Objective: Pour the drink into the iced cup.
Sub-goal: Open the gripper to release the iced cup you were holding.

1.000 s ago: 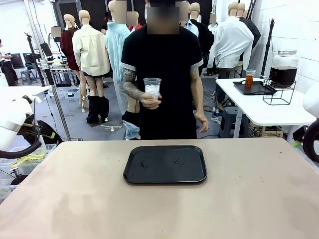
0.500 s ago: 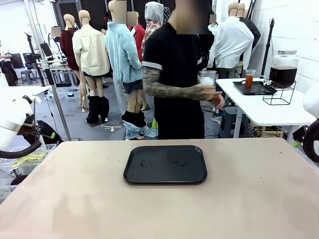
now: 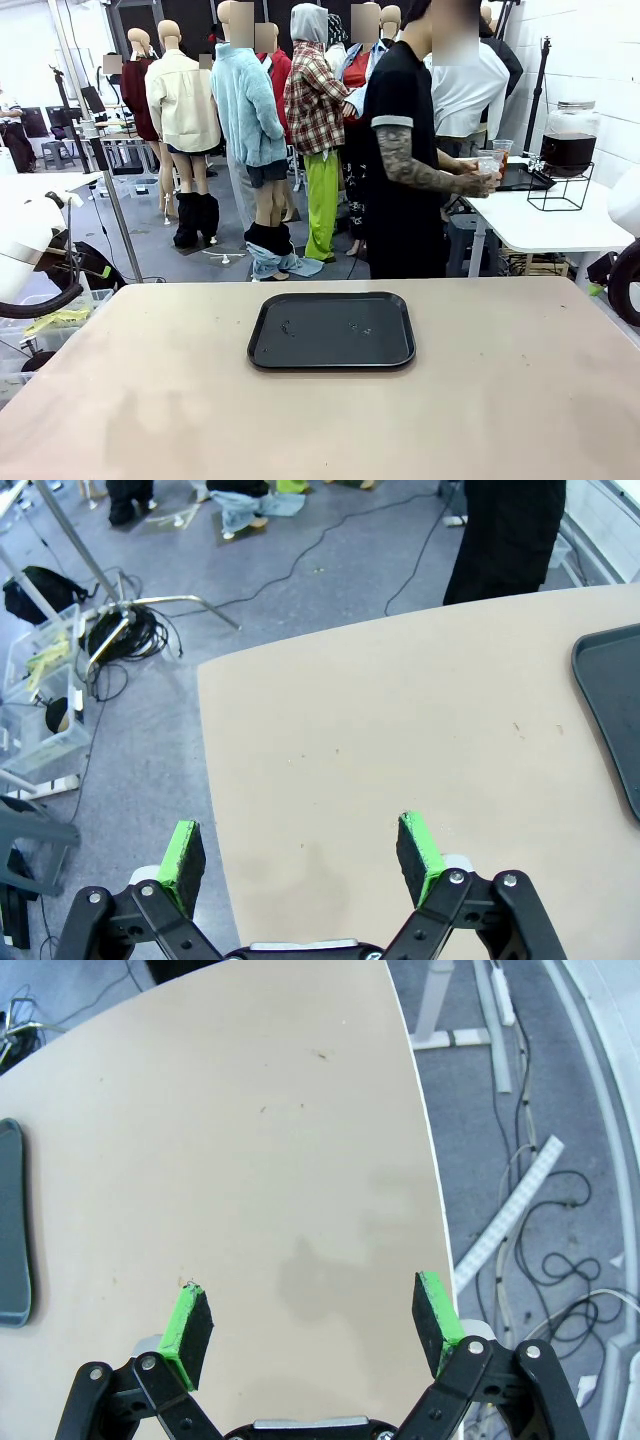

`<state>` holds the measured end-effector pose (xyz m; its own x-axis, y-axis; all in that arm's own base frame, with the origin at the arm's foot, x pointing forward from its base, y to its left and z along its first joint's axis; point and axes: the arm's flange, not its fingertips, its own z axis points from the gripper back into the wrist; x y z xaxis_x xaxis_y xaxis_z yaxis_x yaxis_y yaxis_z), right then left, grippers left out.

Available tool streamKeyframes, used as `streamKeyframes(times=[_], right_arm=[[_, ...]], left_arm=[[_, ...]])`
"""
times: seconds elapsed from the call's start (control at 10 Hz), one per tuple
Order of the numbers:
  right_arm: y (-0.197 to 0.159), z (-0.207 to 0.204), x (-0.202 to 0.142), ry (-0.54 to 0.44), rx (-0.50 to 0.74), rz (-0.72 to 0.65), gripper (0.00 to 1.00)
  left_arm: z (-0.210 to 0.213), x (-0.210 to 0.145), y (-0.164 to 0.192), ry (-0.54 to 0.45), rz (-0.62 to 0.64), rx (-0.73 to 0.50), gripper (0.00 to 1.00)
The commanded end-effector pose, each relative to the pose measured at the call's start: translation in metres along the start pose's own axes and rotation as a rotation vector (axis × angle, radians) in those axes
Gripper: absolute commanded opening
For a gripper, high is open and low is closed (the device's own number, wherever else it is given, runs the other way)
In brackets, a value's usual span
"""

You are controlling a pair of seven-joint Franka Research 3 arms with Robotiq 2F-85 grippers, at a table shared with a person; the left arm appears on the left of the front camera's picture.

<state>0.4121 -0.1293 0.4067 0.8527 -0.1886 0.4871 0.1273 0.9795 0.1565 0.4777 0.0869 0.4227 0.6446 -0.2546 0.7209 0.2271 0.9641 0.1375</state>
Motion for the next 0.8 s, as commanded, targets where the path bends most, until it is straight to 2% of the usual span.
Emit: streamKeyframes(times=[0.0,0.7], right_arm=[[0.0035,0.0,-0.0038,-0.01,-0.008,-0.019,1.0],[0.0035,0.0,-0.0038,-0.01,-0.008,-0.019,1.0]], left_arm=[[-0.0021,-0.0026,0.0003,-0.008,-0.005,0.015,1.0],[-0.0021,-0.0026,0.0003,-0.008,-0.005,0.015,1.0]])
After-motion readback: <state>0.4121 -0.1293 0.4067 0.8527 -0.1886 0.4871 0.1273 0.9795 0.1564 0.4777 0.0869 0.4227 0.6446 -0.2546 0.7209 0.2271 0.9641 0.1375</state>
